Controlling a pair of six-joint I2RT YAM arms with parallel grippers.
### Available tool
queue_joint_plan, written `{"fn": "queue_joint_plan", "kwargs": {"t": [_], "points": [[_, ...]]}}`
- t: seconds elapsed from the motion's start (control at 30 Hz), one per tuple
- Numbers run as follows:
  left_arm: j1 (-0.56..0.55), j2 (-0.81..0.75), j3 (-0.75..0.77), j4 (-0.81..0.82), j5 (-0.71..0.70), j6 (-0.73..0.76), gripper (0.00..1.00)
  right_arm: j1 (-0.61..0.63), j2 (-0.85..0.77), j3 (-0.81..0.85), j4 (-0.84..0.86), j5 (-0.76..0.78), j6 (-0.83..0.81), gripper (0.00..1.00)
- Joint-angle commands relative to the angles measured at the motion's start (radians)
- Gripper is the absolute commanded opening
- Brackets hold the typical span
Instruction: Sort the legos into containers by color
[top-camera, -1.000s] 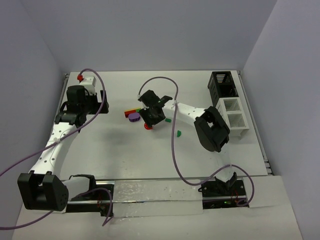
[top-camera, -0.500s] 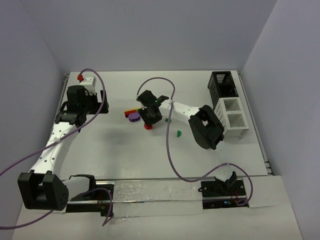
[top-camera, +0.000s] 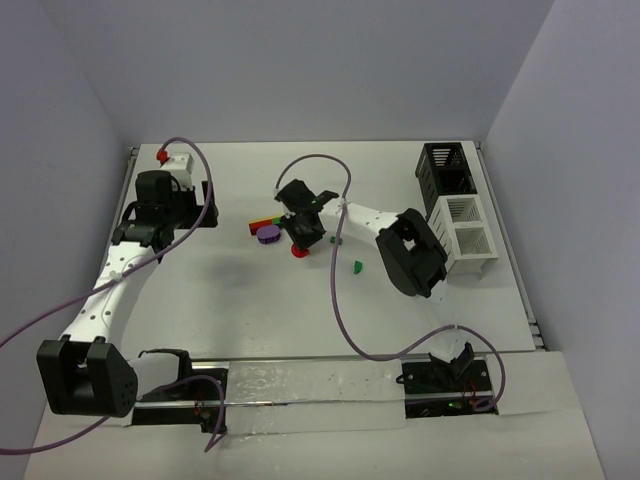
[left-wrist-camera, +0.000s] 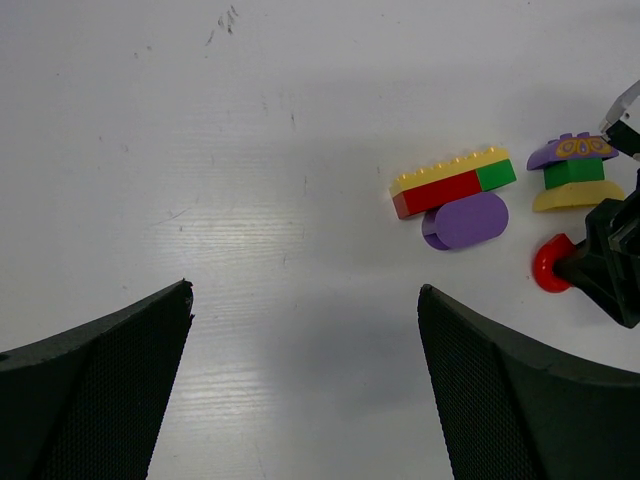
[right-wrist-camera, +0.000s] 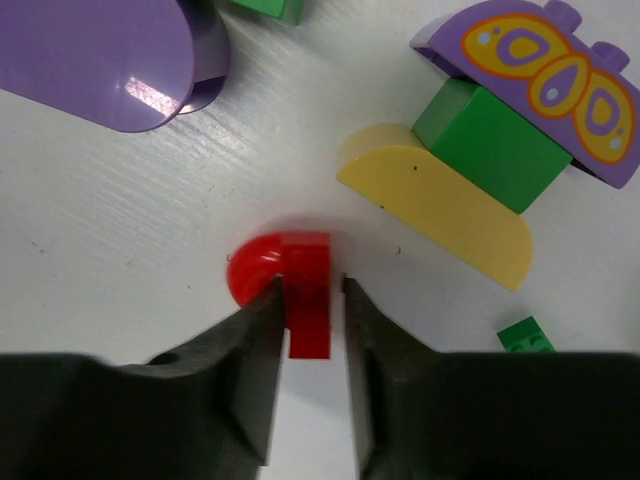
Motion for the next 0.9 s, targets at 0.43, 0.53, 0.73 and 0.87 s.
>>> {"fn": "queue_joint_plan", "kwargs": {"t": [0.43,0.53,0.73,0.87], "points": [[0.006,0.018,0.05,0.01,0.056,0.029,0.99,-0.054,-0.33,-0.048,-0.052,-0.075,-0.085,0.0],[0.001,0.025,0.072,0.012,0.059,0.029,0.99,-0.168,-0.434,-0.013,-0.096,-0.033,-0.115,0.0],[-0.02,0.056,0.098,0.038,0.013,0.015,0.99,-0.479,-0.436,0.108,-0.098,0.036,-0.202,0.0],[-0.032,0.072,0.097,0.06,0.008,0.003,0.99,-0.633,-0.365,0.208,-0.079,0.037,-0.229,0.0]]}}
